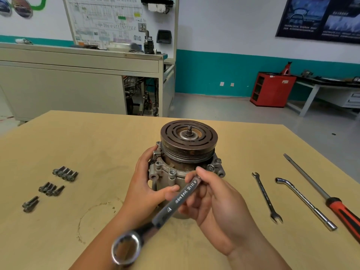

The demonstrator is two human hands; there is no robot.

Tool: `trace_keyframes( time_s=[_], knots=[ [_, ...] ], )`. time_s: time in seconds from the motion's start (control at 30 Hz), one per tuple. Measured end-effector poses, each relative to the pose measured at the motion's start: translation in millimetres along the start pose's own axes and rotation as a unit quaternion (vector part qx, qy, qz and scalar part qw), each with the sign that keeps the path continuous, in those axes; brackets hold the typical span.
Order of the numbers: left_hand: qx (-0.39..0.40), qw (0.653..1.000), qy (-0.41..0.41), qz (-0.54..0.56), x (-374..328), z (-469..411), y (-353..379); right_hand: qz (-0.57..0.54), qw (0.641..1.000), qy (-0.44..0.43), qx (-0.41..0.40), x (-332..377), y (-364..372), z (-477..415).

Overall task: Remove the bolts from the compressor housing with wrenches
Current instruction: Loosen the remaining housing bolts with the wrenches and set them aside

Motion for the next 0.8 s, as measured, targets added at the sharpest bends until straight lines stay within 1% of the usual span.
trace_keyframes(
  time_s=[0.1, 0.23, 0.3, 0.4, 0.47, 0.5, 0.53, 0.63, 0.67, 0.7, 0.73, 0.77, 0.8],
  knots=[
    [0.004, 1.000, 0.004, 0.012, -2, 1, 0, 0.006, 1.000, 0.014, -0.007, -4, -2, -2],
    [-0.007, 1.000, 0.011, -0.015, 4, 0, -2, 0.011, 0.998, 0.063, 0.001, -6, -3, -1],
    [-0.007, 0.999, 0.020, -0.032, 6, 0, -2, -0.015, 0.993, 0.114, 0.025, -2, -13, 1],
    [-0.002, 0.999, 0.021, -0.032, 8, -1, -3, -0.095, 0.964, 0.222, 0.112, 15, -26, 5],
    [-0.002, 0.999, 0.019, -0.032, 10, -2, -4, -0.123, 0.954, 0.253, 0.103, 23, -40, 6],
    [-0.002, 0.999, 0.017, -0.033, 10, -2, -4, -0.120, 0.952, 0.261, 0.103, 25, -46, 6],
    [-0.002, 0.999, 0.015, -0.033, 11, -2, -4, -0.114, 0.951, 0.262, 0.114, 28, -50, 4],
    [-0.003, 0.999, 0.014, -0.033, 11, -2, -4, -0.080, 0.959, 0.222, 0.159, 42, -46, 1],
    [-0.003, 0.999, 0.015, -0.033, 10, -2, -4, -0.065, 0.967, 0.201, 0.140, 45, -44, 2],
    [-0.002, 0.999, 0.017, -0.033, 10, -2, -4, -0.032, 0.981, 0.164, 0.099, 46, -45, 3],
    [-0.002, 0.999, 0.018, -0.033, 9, -2, -4, 0.021, 0.992, 0.114, 0.040, 48, -49, 4],
    [-0.002, 0.999, 0.018, -0.033, 9, -2, -4, 0.073, 0.995, 0.069, -0.009, 48, -51, 8],
    [-0.002, 0.999, 0.018, -0.033, 9, -2, -4, 0.100, 0.993, 0.041, -0.038, 46, -50, 12]
  ],
)
Point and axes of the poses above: each hand's wrist, its own z-axis away from the middle knuckle, its own y-axis out of the palm, x = y × z, the point moved 6 cm from there along -z, towards the middle knuckle, and after that the axes turned 11 degrees about -y, right-handed, at the moved point
